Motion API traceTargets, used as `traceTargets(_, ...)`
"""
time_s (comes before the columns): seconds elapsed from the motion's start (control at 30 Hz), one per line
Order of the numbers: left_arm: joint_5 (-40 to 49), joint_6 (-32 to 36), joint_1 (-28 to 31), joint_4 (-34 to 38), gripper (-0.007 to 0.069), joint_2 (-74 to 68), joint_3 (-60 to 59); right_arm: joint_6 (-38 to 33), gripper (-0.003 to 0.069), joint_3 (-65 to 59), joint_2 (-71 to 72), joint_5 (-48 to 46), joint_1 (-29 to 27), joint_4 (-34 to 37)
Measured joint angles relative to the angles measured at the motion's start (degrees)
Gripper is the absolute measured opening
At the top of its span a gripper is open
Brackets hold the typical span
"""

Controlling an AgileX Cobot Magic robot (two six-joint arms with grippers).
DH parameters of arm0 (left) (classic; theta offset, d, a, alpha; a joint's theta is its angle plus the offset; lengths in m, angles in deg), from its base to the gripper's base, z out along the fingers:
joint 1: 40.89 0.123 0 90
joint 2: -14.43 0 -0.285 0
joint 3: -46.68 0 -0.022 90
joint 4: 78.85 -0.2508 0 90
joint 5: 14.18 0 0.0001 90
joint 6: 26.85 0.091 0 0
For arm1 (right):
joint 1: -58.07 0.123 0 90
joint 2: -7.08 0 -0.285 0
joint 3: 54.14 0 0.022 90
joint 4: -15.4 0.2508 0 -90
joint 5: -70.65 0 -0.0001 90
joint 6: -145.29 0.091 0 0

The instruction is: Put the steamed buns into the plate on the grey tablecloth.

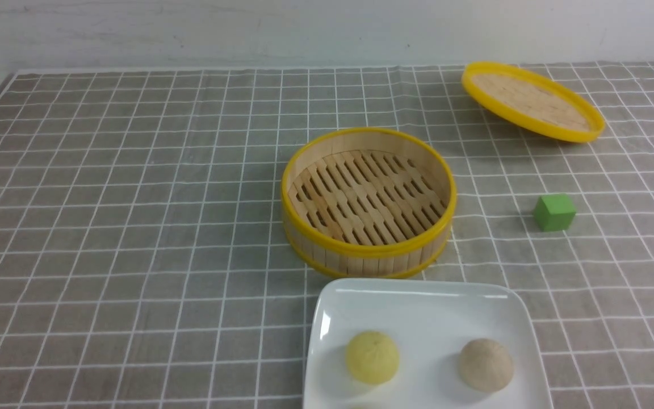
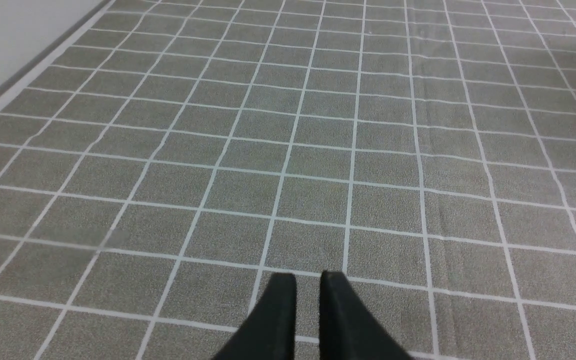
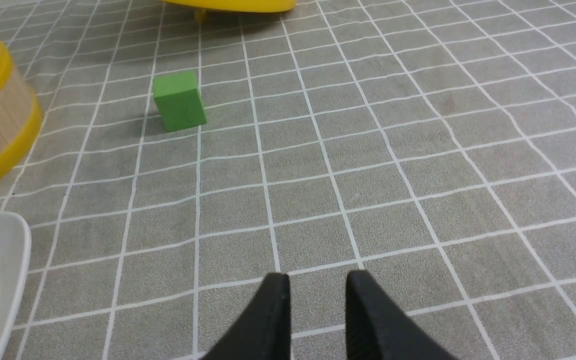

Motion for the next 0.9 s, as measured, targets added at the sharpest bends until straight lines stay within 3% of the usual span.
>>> traceTargets(0.9,0.0,0.0,0.0,0.0,0.0129,0.0,0.0,0.0,0.0225,0.0,0.0,0.0,0.0,0.0)
